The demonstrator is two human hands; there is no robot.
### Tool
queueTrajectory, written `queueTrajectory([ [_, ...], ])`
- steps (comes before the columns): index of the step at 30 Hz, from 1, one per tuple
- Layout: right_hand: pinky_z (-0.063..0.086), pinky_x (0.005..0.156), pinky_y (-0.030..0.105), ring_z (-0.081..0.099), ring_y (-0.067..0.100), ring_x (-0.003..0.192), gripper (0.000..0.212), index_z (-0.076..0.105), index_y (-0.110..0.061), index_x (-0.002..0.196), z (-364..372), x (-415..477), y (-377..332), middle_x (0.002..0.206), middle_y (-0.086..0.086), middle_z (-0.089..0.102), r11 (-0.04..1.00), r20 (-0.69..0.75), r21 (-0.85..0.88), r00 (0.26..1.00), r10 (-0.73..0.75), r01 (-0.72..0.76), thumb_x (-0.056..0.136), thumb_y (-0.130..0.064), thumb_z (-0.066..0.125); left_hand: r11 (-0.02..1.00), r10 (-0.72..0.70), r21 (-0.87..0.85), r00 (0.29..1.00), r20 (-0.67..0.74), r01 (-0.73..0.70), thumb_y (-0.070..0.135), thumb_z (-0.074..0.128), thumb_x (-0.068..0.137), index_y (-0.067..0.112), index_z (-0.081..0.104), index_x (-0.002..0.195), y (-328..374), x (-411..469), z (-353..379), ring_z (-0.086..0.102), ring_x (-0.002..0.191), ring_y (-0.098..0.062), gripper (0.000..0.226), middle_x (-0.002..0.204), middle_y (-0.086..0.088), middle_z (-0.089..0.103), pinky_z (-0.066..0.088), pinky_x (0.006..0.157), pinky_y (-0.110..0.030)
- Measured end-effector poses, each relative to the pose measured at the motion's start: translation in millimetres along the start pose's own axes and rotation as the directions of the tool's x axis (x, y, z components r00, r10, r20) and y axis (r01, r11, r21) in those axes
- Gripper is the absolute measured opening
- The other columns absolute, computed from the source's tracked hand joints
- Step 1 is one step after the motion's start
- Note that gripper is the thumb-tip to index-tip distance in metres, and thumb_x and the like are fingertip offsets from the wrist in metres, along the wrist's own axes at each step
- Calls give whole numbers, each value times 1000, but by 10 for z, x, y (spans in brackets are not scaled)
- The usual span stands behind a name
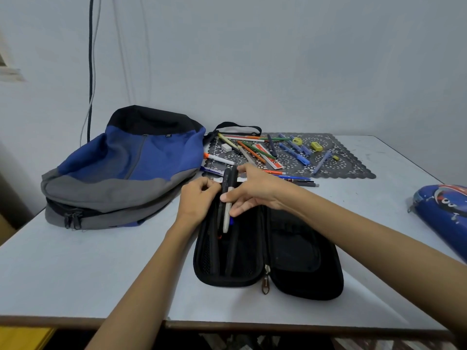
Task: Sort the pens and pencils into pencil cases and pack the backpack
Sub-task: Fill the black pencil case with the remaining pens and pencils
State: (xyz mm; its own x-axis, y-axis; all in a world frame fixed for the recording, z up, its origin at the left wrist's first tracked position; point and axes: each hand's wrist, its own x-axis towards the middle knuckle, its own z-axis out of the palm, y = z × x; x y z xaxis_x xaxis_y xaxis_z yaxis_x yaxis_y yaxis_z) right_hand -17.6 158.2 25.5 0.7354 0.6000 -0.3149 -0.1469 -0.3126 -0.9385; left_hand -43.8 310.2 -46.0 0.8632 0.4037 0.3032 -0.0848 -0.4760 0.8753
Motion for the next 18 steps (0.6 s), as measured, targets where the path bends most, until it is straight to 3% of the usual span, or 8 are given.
queueTrajectory([
  [1, 61, 58, 33, 67, 24, 51, 92, 15, -20, 145, -2, 2, 7, 76, 19, 69, 1000, 12, -31, 1000, 4, -3, 79, 9, 72, 1000, -3, 0, 1000, 0, 3, 14, 61, 86, 11, 57, 60, 3, -4, 0, 47, 58, -1, 26, 60, 8, 57, 39, 60, -17],
  [3, 61, 58, 34, 68, 25, 52, 99, 12, -23, 148, 6, 10, 18, 67, 17, 70, 995, 28, -102, 1000, -9, 11, 77, 8, 74, 1000, -6, -6, 1000, 0, 6, 14, 60, 85, 13, 56, 60, 5, -8, 2, 47, 57, 1, 26, 60, 8, 57, 38, 57, -13],
  [6, 61, 56, 35, 66, 24, 49, 73, 32, -11, 133, 21, -2, 4, 62, 15, 67, 982, 36, -186, 999, -33, 40, 77, 4, 76, 1000, -6, -7, 1000, -8, 6, 13, 61, 85, 14, 55, 59, 7, -8, 3, 46, 55, 1, 27, 58, 9, 55, 37, 55, -12],
  [9, 57, 47, 31, 64, 25, 46, 52, 45, -3, 119, -29, 27, -25, 64, 18, 64, 955, -6, -289, 998, -68, 63, 81, -17, 77, 1000, -4, 1, 1000, 2, 4, 14, 62, 86, 15, 56, 59, 0, -3, -1, 46, 56, 0, 27, 59, 9, 55, 37, 57, -15],
  [12, 47, 39, 23, 60, 23, 43, 38, 59, 0, 108, -112, 125, -41, 70, 19, 62, 876, -118, -459, 966, -229, 152, 89, -31, 68, 1000, 1, 12, 1000, 0, -1, 16, 64, 86, 9, 59, 62, 0, 0, 6, 46, 55, 1, 25, 60, 8, 56, 36, 56, -15],
  [15, 43, 39, 18, 58, 17, 49, 33, 65, -6, 109, -130, 201, -49, 82, 10, 64, 742, -136, -640, 920, -368, 202, 88, -30, 69, 1000, 2, 3, 1000, -6, -2, 16, 64, 85, 4, 62, 67, 1, 4, 8, 48, 58, 1, 21, 64, 6, 60, 37, 57, -11],
  [18, 56, 50, 24, 60, 14, 67, 35, 65, 0, 113, -118, 239, -38, 102, 13, 58, 793, -68, -568, 948, -312, 220, 84, -17, 74, 1000, 2, 9, 1000, -3, -2, 18, 64, 86, 5, 63, 68, -6, 8, 3, 49, 60, 0, 22, 65, 6, 60, 37, 57, -12],
])
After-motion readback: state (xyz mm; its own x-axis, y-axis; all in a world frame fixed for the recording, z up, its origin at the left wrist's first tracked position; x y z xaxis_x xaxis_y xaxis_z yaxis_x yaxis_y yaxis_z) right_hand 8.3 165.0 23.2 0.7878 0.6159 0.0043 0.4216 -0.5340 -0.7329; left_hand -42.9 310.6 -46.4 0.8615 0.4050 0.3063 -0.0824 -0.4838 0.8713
